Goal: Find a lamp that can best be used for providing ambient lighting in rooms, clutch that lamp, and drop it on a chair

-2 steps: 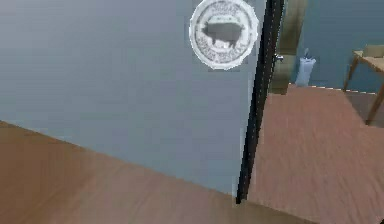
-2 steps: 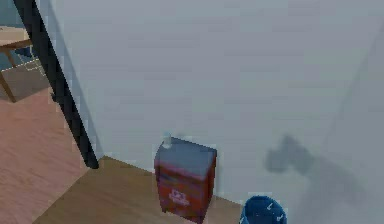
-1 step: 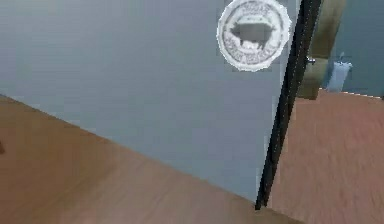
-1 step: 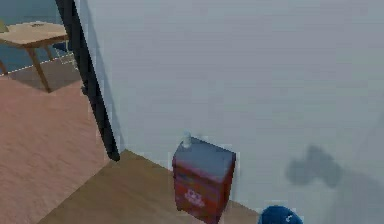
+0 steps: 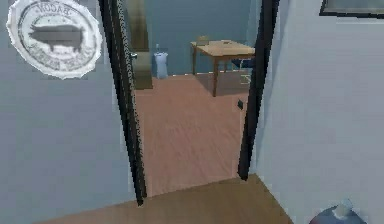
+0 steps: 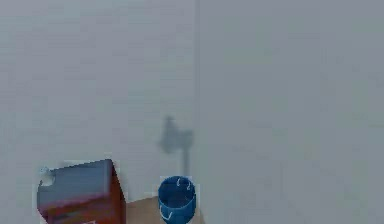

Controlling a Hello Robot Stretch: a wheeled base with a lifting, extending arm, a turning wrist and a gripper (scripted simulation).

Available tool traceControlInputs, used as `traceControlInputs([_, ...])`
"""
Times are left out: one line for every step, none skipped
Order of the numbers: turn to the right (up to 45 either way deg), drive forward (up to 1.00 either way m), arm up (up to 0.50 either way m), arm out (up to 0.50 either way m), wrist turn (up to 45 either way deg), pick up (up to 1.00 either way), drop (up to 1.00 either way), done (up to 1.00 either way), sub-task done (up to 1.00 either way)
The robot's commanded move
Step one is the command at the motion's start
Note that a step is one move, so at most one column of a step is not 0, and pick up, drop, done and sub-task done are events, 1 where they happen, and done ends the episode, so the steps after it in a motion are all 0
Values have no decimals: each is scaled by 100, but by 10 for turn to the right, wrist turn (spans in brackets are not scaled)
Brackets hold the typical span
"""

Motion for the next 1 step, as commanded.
traceControlInputs([450, 0, 0, 0, 0, 0, 0, 0, 0])
